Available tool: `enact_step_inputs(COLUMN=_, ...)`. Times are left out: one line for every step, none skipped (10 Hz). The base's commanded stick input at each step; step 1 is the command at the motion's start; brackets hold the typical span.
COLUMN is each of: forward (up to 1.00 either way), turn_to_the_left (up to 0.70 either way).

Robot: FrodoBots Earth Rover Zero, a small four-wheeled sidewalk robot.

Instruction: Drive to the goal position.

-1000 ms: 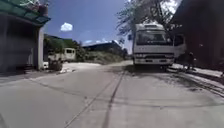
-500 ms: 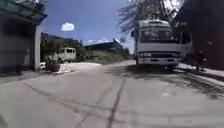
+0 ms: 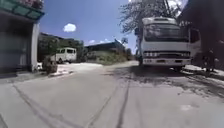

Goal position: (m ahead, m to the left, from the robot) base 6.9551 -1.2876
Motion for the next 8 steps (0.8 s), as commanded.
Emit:
enact_step_inputs(forward=0.85, turn_to_the_left=-0.14)
enact_step_inputs(forward=0.85, turn_to_the_left=0.00)
enact_step_inputs(forward=0.85, turn_to_the_left=0.03)
enact_step_inputs(forward=0.85, turn_to_the_left=0.04)
enact_step_inputs(forward=0.85, turn_to_the_left=0.00)
enact_step_inputs(forward=0.85, turn_to_the_left=0.02)
enact_step_inputs(forward=0.85, turn_to_the_left=0.07)
enact_step_inputs(forward=0.85, turn_to_the_left=0.06)
